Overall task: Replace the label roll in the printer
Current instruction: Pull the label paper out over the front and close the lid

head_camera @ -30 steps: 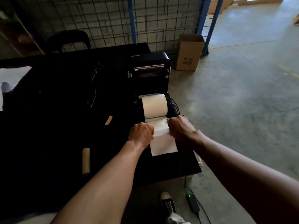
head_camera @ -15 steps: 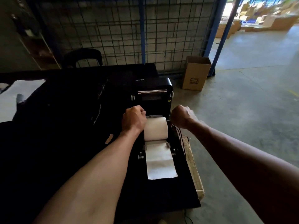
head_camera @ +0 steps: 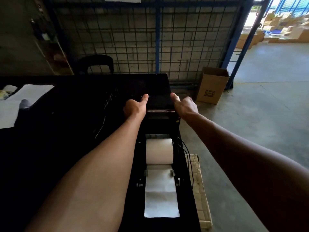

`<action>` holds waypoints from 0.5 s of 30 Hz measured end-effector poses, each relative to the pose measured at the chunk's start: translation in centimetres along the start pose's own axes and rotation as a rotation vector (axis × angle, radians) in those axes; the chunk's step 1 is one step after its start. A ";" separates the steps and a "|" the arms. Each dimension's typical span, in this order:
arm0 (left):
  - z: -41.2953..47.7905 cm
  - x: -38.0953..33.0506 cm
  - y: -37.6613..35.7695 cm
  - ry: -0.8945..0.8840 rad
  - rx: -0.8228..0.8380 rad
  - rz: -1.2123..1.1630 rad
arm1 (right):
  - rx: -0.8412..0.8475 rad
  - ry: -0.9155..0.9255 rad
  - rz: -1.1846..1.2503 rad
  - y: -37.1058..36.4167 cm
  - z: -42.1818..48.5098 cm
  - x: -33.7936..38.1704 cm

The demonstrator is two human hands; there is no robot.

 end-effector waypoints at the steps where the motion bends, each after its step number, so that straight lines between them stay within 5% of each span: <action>1: 0.0 0.1 -0.1 0.014 0.013 -0.015 | 0.031 -0.009 -0.004 -0.3 0.3 -0.2; 15: -2.9 1.2 1.0 0.015 0.056 -0.061 | 0.013 -0.044 0.110 -1.2 -2.6 -1.9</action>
Point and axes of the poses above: each hand's wrist, its own z-axis towards the middle knuckle, its own y-axis out of the back of the hand, x = y × z, the point moved 3 cm from there along z, towards the middle knuckle, and after that the axes turned 9 degrees about x, right-handed, at the moved point
